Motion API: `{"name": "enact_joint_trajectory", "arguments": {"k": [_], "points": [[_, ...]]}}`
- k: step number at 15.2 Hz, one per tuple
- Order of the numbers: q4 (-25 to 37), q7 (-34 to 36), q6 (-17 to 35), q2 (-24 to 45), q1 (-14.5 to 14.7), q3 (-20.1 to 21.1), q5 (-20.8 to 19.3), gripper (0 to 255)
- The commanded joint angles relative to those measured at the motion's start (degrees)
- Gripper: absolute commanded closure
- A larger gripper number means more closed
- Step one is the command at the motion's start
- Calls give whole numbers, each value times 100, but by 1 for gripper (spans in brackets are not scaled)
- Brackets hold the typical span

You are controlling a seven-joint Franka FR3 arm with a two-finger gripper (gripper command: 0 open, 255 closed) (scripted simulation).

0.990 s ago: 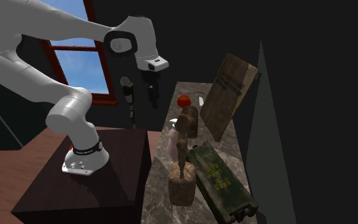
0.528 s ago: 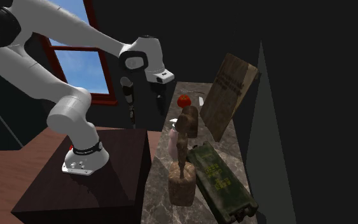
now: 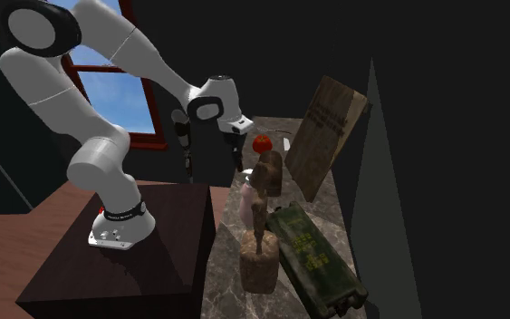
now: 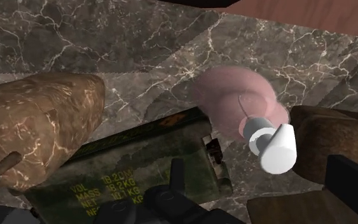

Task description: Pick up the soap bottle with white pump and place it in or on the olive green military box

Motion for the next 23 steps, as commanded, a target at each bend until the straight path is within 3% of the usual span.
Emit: {"name": "enact_joint_trajectory", "arguments": {"k": [1,5,8,13,21,22,23], "points": [[112,319,409,480,-64,207,-208,0],[436,1309,1101,1511,-266,561,-1169,0],[468,1525,1257,1729,-287,524,-1462,0],[595,2181,1624,2312,-273,320,-2354,0],[595,2177,1625,2311,-257,306,-2348,0],[595,2177,1625,2311,-257,306,-2348,255],[595,2177,1625,2311,-257,306,-2348,255]]}}
